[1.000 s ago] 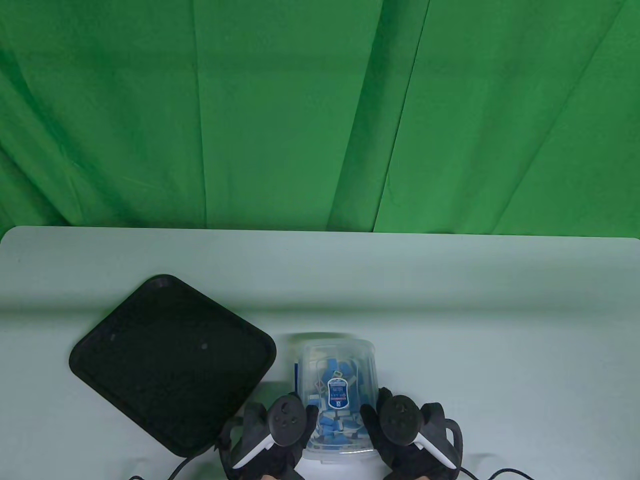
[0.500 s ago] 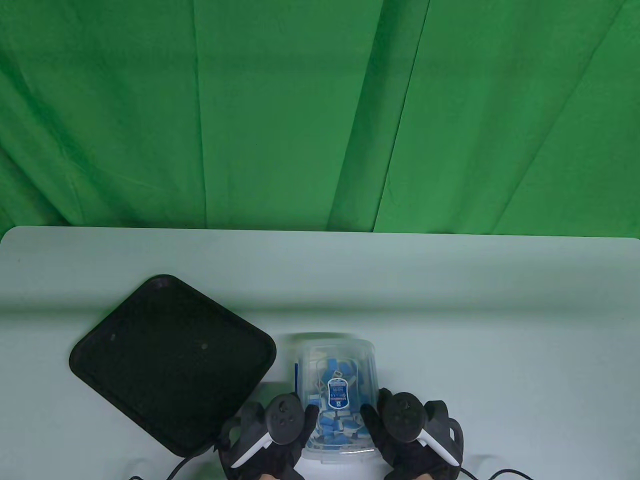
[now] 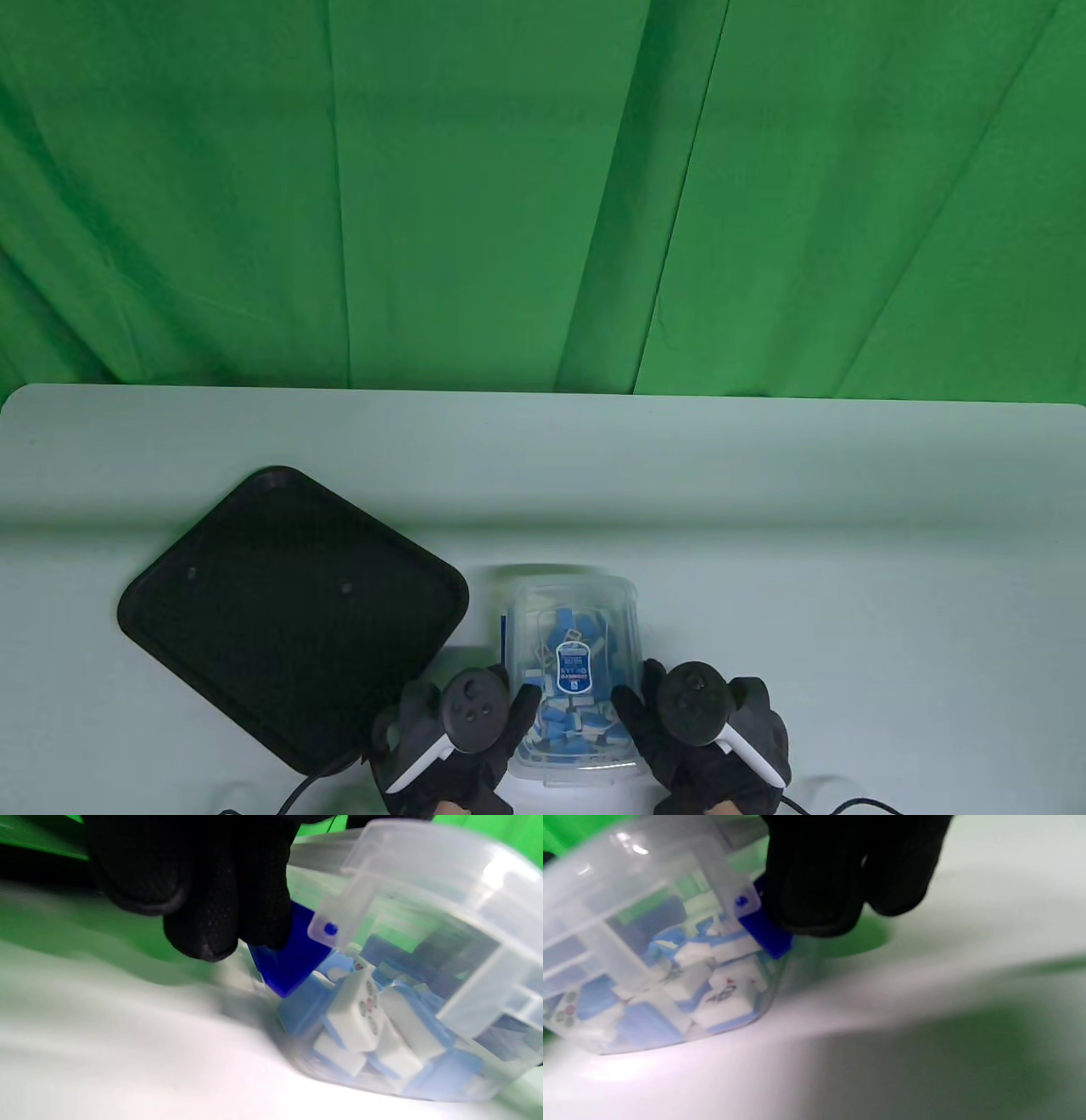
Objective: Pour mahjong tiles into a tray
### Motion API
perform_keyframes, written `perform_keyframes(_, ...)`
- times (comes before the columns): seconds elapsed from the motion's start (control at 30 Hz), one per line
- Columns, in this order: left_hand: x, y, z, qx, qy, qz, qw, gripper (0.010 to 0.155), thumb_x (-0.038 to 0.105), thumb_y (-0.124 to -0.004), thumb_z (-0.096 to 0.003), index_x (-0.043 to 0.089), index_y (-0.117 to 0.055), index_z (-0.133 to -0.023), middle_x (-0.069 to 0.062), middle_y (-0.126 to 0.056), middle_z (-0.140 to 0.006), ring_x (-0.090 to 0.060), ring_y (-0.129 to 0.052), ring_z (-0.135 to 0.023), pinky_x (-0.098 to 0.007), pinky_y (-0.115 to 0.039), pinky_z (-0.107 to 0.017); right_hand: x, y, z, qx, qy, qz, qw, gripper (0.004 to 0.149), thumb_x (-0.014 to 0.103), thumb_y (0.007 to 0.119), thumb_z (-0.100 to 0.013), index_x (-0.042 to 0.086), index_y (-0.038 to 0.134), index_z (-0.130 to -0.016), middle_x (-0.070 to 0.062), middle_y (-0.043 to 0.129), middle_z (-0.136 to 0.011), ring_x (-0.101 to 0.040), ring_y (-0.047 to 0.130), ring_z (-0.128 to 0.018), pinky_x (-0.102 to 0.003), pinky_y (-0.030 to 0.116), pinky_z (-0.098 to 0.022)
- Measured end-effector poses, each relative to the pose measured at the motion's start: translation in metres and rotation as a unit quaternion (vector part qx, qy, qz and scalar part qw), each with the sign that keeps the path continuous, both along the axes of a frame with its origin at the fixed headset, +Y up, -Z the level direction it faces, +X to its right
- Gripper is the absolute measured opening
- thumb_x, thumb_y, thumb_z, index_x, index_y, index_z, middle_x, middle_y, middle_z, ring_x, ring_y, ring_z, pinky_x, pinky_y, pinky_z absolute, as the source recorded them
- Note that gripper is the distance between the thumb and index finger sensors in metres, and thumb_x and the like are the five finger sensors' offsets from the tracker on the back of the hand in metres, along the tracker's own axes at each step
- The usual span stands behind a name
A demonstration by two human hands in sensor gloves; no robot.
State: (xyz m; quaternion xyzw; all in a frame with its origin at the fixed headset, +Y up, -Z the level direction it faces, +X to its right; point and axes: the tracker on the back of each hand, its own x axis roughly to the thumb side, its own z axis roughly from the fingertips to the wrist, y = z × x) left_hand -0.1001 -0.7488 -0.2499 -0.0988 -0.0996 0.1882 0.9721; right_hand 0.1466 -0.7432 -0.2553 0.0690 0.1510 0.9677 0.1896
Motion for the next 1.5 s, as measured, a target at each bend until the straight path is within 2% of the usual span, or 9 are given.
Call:
perform_keyframes(0.37,0.0,0.0,0.0,0.002,0.001,0.0,1.0,0.071,0.052,-0.055,-0.0638,-0.008,-0.074,-0.097,-0.007,-0.104,-0.066,-0.03,-0.105,-0.053,-0.042,-0.086,-0.037,0.001,0.0,0.0,-0.002,-0.002,0.0,1.0,0.074,0.054,0.05,-0.069,-0.006,0.048,-0.113,-0.012,0.089,-0.079,-0.022,0.095,-0.057,-0.05,0.077,-0.064)
perform_keyframes(0.63,0.0,0.001,0.0,0.009,0.005,-0.013,1.0,0.073,0.054,-0.056,-0.063,-0.007,-0.076,-0.097,-0.006,-0.104,-0.065,-0.031,-0.105,-0.053,-0.043,-0.086,-0.037,0.004,0.0,0.001,0.0,-0.023,-0.007,1.0,0.074,0.058,0.049,-0.068,-0.001,0.052,-0.114,-0.011,0.088,-0.085,-0.025,0.095,-0.062,-0.052,0.075,-0.066)
perform_keyframes(0.77,0.0,0.001,0.0,0.007,0.009,-0.009,1.0,0.073,0.055,-0.057,-0.0626,-0.006,-0.077,-0.096,-0.006,-0.105,-0.064,-0.031,-0.105,-0.053,-0.043,-0.086,-0.037,0.004,0.0,0.0,-0.001,-0.029,-0.005,1.0,0.073,0.058,0.053,-0.068,0.001,0.053,-0.114,-0.01,0.087,-0.087,-0.025,0.094,-0.064,-0.052,0.074,-0.066)
perform_keyframes(0.9,0.002,0.003,0.001,0.023,0.006,-0.03,0.999,0.072,0.054,-0.056,-0.063,-0.006,-0.078,-0.096,-0.006,-0.105,-0.062,-0.031,-0.106,-0.052,-0.043,-0.086,-0.036,0.006,0.002,-0.001,0.0,-0.031,-0.014,0.999,0.073,0.057,0.056,-0.068,0.001,0.054,-0.114,-0.011,0.087,-0.088,-0.025,0.094,-0.064,-0.052,0.074,-0.067)
perform_keyframes(0.97,0.006,0.007,0.004,0.049,0.004,-0.059,0.997,0.071,0.053,-0.055,-0.0633,-0.005,-0.081,-0.095,-0.006,-0.106,-0.06,-0.031,-0.106,-0.05,-0.044,-0.086,-0.036,0.007,0.004,0.001,0.007,-0.033,-0.01,0.999,0.073,0.058,0.056,-0.068,0.002,0.055,-0.115,-0.011,0.086,-0.09,-0.027,0.093,-0.066,-0.053,0.073,-0.067)
perform_keyframes(1.1,0.015,0.02,0.013,0.119,0.003,-0.128,0.985,0.071,0.053,-0.055,-0.0631,-0.004,-0.087,-0.089,-0.003,-0.108,-0.053,-0.028,-0.108,-0.045,-0.042,-0.087,-0.033,0.009,0.014,0.007,0.015,-0.031,-0.005,0.999,0.072,0.059,0.057,-0.068,0.005,0.055,-0.116,-0.013,0.084,-0.095,-0.03,0.092,-0.07,-0.056,0.071,-0.069)
perform_keyframes(1.3,0.015,0.049,0.025,0.169,0.015,-0.086,0.982,0.072,0.054,-0.056,-0.063,-0.006,-0.086,-0.089,-0.003,-0.108,-0.054,-0.028,-0.108,-0.045,-0.042,-0.088,-0.032,0.015,0.041,0.019,0.073,-0.029,-0.036,0.996,0.072,0.058,0.058,-0.068,0.003,0.056,-0.114,-0.011,0.086,-0.091,-0.027,0.093,-0.067,-0.054,0.072,-0.068)
perform_keyframes(1.4,0.021,0.067,0.026,0.161,0.007,-0.035,0.986,0.073,0.052,-0.059,-0.0635,-0.011,-0.078,-0.094,-0.008,-0.106,-0.064,-0.032,-0.107,-0.052,-0.044,-0.087,-0.036,0.027,0.064,0.02,0.113,-0.03,-0.078,0.99,0.072,0.056,0.06,-0.068,0.001,0.055,-0.114,-0.009,0.087,-0.087,-0.023,0.093,-0.062,-0.052,0.074,-0.066)
perform_keyframes(1.5,0.036,0.08,0.025,0.152,-0.006,-0.023,0.988,0.072,0.05,-0.061,-0.0642,-0.014,-0.073,-0.096,-0.011,-0.105,-0.069,-0.034,-0.106,-0.055,-0.045,-0.087,-0.037,0.042,0.079,0.02,0.141,-0.036,-0.106,0.984,0.07,0.053,0.061,-0.068,0.0,0.054,-0.114,-0.007,0.087,-0.084,-0.021,0.092,-0.059,-0.051,0.075,-0.065)
